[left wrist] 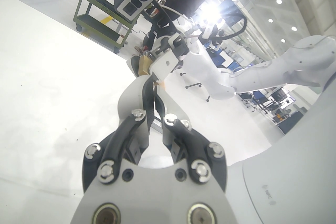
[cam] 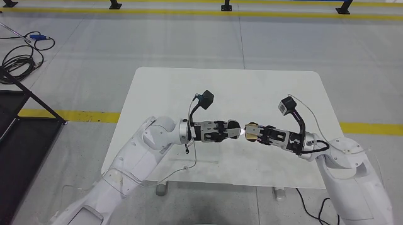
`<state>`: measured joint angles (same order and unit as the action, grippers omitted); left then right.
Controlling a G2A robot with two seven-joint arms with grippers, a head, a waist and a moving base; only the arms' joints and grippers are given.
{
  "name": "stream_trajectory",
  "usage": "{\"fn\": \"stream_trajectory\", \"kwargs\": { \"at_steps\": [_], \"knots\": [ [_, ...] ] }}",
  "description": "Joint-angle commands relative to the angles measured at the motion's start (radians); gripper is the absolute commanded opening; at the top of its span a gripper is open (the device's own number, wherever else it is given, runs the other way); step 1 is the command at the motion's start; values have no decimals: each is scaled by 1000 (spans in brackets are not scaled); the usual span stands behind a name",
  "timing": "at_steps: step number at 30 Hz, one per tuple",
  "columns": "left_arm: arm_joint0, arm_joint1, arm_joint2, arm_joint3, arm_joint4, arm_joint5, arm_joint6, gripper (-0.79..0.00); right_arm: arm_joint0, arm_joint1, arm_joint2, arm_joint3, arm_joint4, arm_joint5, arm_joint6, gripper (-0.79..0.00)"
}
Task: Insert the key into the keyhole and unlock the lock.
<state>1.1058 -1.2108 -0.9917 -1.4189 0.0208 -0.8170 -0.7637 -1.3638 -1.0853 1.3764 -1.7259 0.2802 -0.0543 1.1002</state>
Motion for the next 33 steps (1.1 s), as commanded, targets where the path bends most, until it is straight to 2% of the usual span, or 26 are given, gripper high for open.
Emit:
{"fn": "stream_trajectory", "kwargs": {
  "at_steps": [1,23,33],
  "knots": [
    [1,1,0,-2,7,-2,5,-785,0,0,0,0,0,0,0,-785],
    [-7,8,11,-30,217,-63,110,-785,0,0,0,0,0,0,0,-785],
    [-7,11,8,-54,377,-87,186,-785,0,0,0,0,0,0,0,-785]
  ]
}}
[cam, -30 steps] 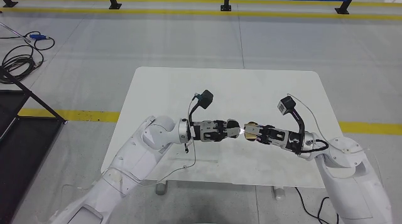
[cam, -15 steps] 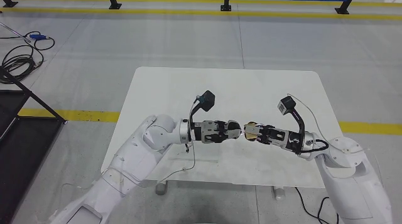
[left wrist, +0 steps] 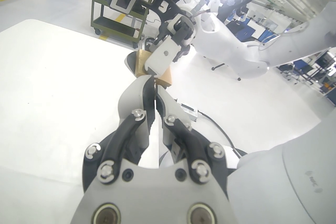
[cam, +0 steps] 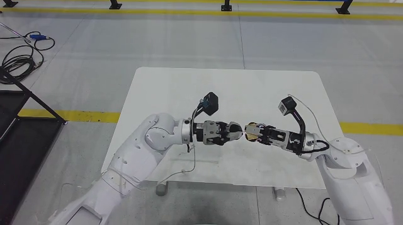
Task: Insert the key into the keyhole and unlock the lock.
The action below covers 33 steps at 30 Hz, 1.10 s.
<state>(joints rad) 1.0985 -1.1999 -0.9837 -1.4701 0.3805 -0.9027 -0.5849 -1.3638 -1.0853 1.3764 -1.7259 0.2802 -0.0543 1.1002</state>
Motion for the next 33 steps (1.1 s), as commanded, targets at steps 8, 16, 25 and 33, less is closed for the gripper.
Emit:
{"fn": "stream_trajectory", "kwargs": {
  "at_steps": [8,16,25,33],
  "knots": [
    [9,3,-14,-30,138,-19,90,-785,0,0,0,0,0,0,0,-785],
    [15,6,-14,-45,220,-32,144,-785,0,0,0,0,0,0,0,-785],
    [16,9,-16,-61,313,-40,201,-785,0,0,0,0,0,0,0,-785],
    [22,12,-24,-89,431,-38,258,-785,0,0,0,0,0,0,0,-785]
  ]
}}
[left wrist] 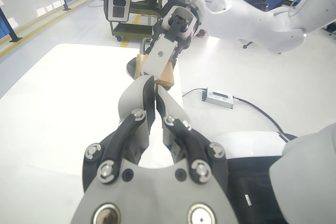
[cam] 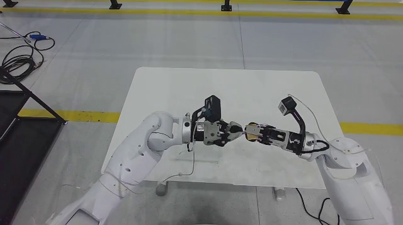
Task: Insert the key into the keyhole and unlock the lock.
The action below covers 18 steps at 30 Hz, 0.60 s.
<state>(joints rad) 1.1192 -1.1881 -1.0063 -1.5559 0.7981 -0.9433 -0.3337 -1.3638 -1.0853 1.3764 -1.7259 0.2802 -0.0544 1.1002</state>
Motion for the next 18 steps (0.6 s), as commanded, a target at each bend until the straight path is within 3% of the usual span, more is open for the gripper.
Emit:
{"fn": "stream_trajectory", "kwargs": {
  "at_steps": [1,18],
  "knots": [
    [3,1,-2,-7,31,5,12,-785,0,0,0,0,0,0,0,-785],
    [20,10,-11,-34,180,-9,121,-785,0,0,0,0,0,0,0,-785]
  ]
}}
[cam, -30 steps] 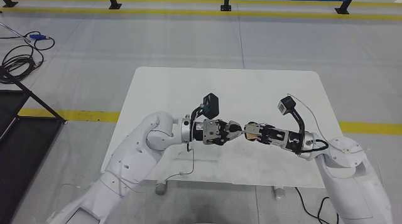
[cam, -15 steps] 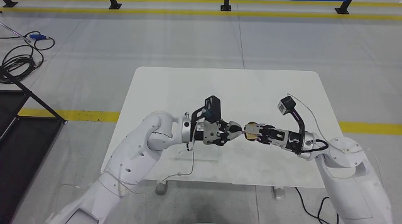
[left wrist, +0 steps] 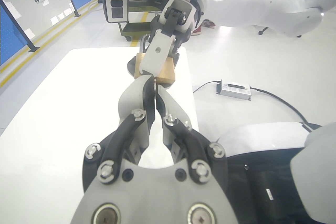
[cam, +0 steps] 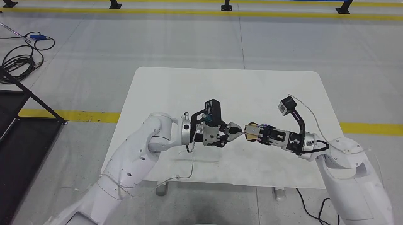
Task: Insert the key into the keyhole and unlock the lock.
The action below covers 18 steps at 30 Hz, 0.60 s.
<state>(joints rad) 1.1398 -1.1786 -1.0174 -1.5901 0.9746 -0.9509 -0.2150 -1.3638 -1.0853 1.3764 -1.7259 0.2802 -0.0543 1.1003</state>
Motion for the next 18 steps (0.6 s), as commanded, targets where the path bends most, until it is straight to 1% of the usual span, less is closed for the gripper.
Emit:
{"fn": "stream_trajectory", "kwargs": {
  "at_steps": [1,12,13,14,15,16,18],
  "knots": [
    [-1,1,1,-1,7,-4,6,-785,0,0,0,0,0,0,0,-785],
    [-1,5,0,-12,42,-9,42,-785,0,0,0,0,0,0,0,-785],
    [0,6,-1,-13,44,-9,45,-674,0,0,0,0,0,0,0,-785],
    [2,7,-2,-12,44,-6,47,-406,0,0,0,0,0,0,0,-785],
    [2,7,-3,-14,41,-3,49,-52,0,0,0,0,0,0,0,-785],
    [2,8,-4,-17,40,-1,49,0,0,0,0,0,0,0,0,-785],
    [4,9,-8,-25,39,4,47,0,0,0,0,0,0,0,0,-785]
  ]
}}
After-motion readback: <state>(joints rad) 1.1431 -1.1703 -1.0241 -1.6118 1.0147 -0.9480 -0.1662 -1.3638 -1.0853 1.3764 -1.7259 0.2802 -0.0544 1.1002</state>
